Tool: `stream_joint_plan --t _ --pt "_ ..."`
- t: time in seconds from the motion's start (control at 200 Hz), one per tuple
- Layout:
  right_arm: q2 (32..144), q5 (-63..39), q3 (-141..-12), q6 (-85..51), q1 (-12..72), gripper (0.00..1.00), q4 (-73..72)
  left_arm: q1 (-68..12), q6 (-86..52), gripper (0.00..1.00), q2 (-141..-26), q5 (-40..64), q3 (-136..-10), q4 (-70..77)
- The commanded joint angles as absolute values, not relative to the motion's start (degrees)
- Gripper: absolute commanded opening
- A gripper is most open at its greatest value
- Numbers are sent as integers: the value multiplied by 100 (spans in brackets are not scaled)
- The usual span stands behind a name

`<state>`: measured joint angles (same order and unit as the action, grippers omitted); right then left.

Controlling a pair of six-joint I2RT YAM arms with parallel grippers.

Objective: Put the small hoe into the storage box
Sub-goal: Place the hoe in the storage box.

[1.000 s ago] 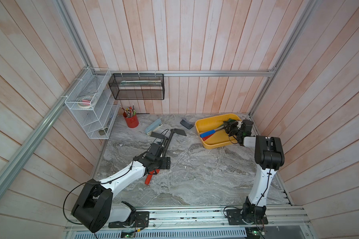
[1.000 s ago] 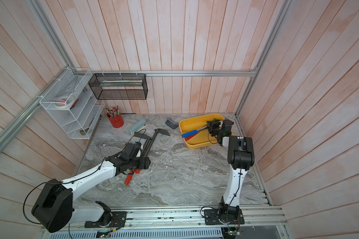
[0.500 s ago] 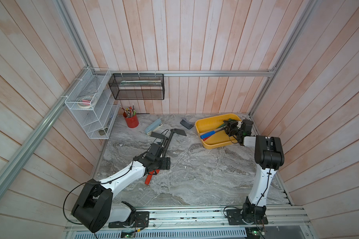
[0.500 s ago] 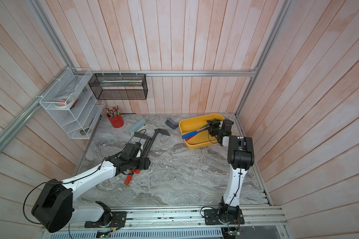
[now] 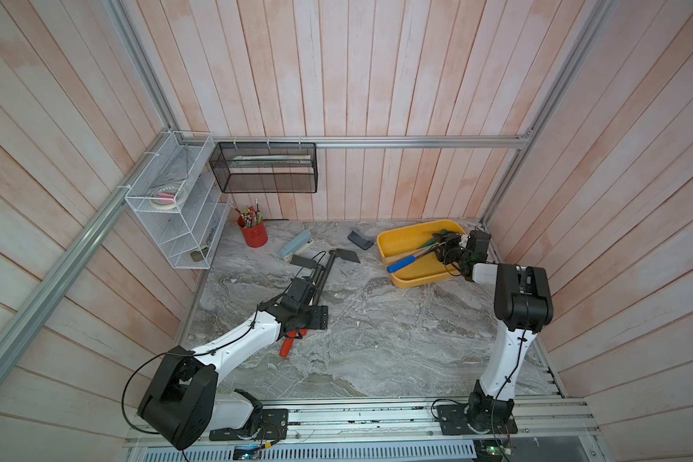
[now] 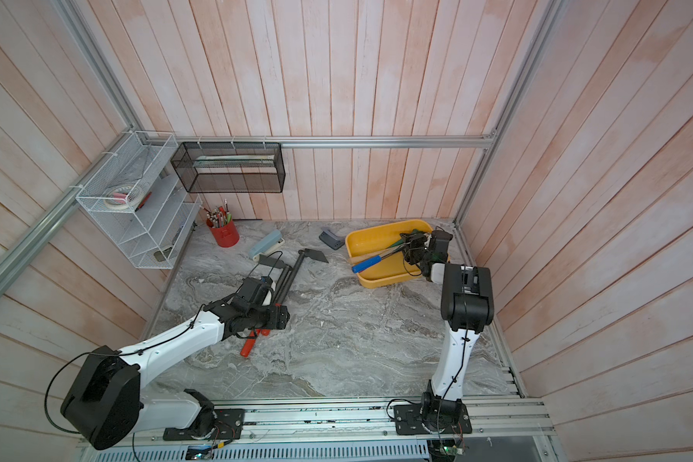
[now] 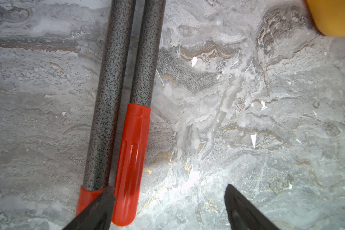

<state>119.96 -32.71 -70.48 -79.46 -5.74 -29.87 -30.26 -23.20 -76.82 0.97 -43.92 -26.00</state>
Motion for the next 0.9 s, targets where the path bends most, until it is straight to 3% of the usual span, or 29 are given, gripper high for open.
stream_joint_plan --t 0.0,0.895 --pt "11710 -3085 -6983 -7624 -633 54 -2451 -2997 -2331 88 -7691 -9 -4457 -2663" --pt "11122 -2917 -6697 -6567 -703 54 -1641 -2927 -2409 89 -7970 -175 -4804 -2987"
